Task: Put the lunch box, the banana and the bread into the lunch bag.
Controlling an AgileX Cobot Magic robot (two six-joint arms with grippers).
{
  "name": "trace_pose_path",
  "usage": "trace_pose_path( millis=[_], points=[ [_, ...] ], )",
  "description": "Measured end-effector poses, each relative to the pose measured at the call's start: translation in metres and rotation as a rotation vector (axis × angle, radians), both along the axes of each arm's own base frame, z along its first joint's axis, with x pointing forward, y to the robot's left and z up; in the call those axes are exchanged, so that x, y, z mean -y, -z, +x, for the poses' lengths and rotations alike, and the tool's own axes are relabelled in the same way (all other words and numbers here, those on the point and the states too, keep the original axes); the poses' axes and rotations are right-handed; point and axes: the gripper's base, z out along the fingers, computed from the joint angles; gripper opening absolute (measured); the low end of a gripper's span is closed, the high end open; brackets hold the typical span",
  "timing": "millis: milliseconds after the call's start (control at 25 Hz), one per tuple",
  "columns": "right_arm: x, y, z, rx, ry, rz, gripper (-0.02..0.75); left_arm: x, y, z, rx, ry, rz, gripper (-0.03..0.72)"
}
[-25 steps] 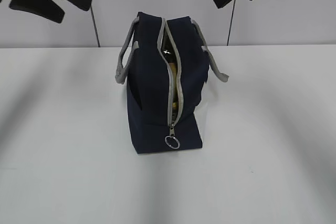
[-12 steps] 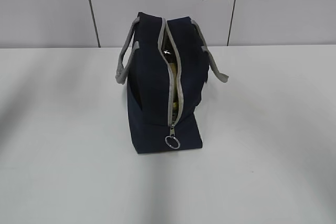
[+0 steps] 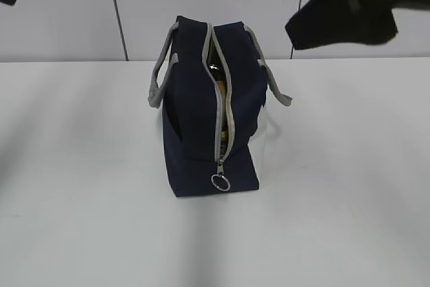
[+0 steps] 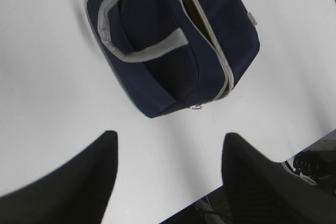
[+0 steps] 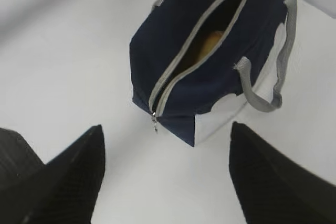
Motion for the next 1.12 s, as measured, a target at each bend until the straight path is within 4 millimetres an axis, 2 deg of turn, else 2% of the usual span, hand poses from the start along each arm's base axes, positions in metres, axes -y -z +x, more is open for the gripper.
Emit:
trace_pose_path(
  millis=[280,520,640,1120],
  points=[
    [0.011,0.055,-0.028,0.165,-0.027,0.108,0.545,-0.003,0.019,-0.017,-0.055,0.001,0.016,0.435],
    [0.018,0.109,-0.033,0.154,0.055,0.132,0.545,-0.004,0.034,-0.018,-0.106,-0.002,0.029,0.435],
    [0.022,0.126,-0.035,0.16,0.104,0.148,0.545,-0.005,0.042,-0.018,-0.126,-0.005,0.043,0.435],
    [0.024,0.127,-0.033,0.181,0.146,0.181,0.545,-0.007,0.064,-0.016,-0.145,-0.019,0.072,0.435]
  ],
)
